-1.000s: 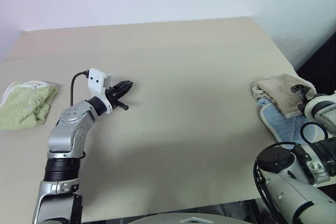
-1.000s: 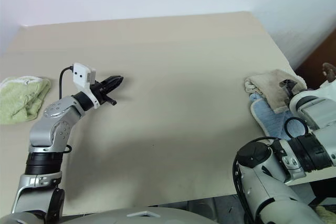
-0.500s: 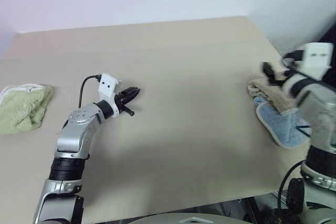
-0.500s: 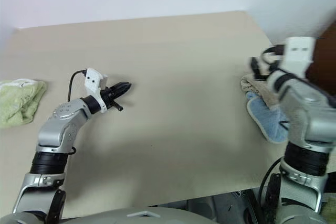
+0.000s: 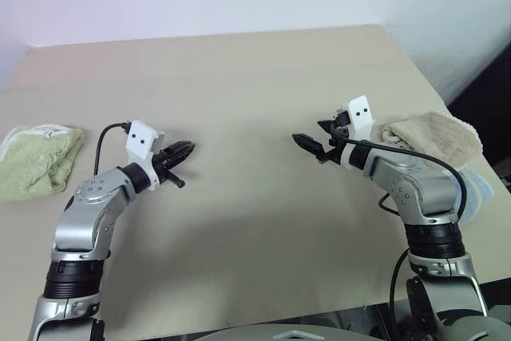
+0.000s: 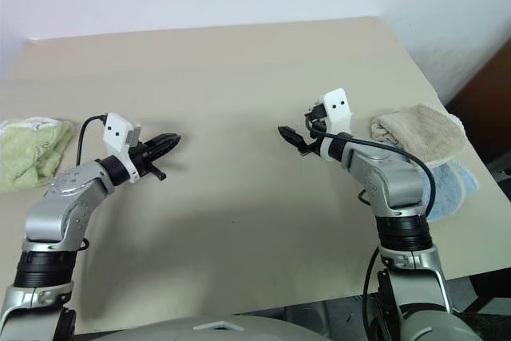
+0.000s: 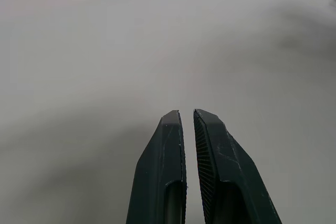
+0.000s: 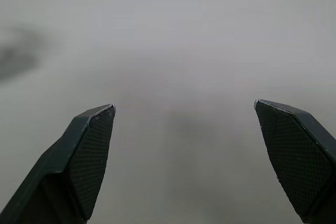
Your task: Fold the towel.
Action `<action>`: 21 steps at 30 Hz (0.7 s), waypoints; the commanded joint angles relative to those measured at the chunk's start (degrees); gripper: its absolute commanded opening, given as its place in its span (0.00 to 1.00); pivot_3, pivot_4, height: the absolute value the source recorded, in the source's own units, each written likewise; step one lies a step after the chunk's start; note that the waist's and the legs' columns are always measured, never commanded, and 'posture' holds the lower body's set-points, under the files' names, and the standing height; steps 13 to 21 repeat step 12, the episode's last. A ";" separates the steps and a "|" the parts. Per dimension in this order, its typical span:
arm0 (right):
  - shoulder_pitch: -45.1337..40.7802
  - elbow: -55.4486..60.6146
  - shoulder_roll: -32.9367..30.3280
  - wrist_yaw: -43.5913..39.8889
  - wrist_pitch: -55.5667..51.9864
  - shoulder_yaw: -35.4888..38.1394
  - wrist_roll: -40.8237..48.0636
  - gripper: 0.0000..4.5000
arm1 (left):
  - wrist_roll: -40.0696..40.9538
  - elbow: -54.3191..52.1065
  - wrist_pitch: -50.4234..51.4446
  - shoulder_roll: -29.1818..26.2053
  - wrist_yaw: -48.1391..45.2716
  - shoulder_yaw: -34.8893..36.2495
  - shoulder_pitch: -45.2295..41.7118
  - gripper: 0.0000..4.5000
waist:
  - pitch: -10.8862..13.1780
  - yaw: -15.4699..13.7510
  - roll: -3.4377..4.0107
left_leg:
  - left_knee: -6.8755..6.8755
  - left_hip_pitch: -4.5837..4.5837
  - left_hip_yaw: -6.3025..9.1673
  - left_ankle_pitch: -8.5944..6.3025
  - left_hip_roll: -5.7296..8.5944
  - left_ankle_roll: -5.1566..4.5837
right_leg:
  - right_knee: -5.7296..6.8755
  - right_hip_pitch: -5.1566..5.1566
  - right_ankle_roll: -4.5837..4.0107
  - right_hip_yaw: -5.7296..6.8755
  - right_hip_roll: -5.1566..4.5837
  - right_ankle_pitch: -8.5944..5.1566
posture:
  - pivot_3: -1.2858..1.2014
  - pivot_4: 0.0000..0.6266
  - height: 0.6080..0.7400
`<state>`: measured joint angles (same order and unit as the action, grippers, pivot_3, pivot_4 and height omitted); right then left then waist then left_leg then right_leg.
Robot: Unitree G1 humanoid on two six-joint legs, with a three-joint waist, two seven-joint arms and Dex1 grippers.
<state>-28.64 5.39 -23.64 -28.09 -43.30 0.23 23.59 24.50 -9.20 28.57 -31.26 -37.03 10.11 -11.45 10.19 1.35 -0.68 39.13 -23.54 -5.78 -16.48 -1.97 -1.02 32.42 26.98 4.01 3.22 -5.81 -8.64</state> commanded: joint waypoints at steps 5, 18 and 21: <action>-2.30 -2.95 1.68 -2.67 6.11 -2.90 -2.89 1.00 | 1.09 -4.34 0.90 0.57 2.49 2.65 1.96 0.09 | 0.00 -0.62 0.00 | 0.00 0.00 -0.01 0.00 0.01 0.01 | 0.01 -0.01 0.00 0.01 -0.02 0.00 | 0.52 0.24 0.91; -0.05 -0.85 3.40 -2.45 6.57 -2.89 -2.97 1.00 | 1.80 -6.26 2.73 -0.53 2.69 3.32 3.32 0.09 | 0.00 -0.56 0.00 | 0.00 0.00 -0.04 -0.01 0.03 -0.01 | 0.00 -0.02 0.00 0.03 -0.04 0.00 | 0.52 0.24 0.91; -0.05 -0.85 3.40 -2.45 6.57 -2.89 -2.97 1.00 | 1.80 -6.26 2.73 -0.53 2.69 3.32 3.32 0.09 | 0.00 -0.56 0.00 | 0.00 0.00 -0.04 -0.01 0.03 -0.01 | 0.00 -0.02 0.00 0.03 -0.04 0.00 | 0.52 0.24 0.91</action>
